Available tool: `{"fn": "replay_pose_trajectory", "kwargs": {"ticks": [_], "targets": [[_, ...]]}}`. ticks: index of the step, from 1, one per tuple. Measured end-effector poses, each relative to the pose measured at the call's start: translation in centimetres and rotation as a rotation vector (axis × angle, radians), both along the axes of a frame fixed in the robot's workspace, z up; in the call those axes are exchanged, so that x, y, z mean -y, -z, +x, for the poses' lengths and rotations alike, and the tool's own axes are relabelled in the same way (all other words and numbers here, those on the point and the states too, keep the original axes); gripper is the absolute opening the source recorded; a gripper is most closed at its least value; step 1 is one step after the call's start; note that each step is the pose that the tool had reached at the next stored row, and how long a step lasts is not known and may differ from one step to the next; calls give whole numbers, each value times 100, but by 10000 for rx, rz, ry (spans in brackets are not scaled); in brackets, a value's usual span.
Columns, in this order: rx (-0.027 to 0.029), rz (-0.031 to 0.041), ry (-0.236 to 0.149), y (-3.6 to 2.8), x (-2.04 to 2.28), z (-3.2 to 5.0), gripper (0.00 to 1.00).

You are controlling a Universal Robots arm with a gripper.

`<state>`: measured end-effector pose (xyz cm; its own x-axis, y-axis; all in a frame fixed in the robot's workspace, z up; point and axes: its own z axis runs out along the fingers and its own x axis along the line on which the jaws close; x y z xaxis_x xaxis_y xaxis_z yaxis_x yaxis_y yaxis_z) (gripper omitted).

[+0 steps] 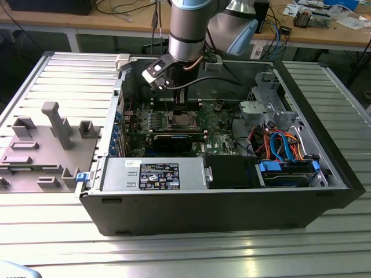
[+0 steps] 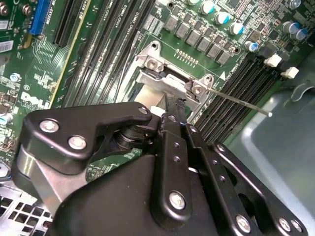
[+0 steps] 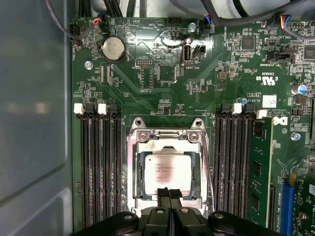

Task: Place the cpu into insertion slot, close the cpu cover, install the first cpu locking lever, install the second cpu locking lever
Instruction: 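Close the cpu cover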

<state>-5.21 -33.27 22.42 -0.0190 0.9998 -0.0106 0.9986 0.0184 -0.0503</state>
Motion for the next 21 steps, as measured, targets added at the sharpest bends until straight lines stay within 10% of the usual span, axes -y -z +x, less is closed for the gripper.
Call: {"fn": "replay_pose_trajectory", "kwargs": {"ticks": [4,9,21], "targets": [[0,0,0,26,0,-31,11],[-4,-4,2,208,1,-112,11],[-65,18,-1,186,-1,164,11]]}}
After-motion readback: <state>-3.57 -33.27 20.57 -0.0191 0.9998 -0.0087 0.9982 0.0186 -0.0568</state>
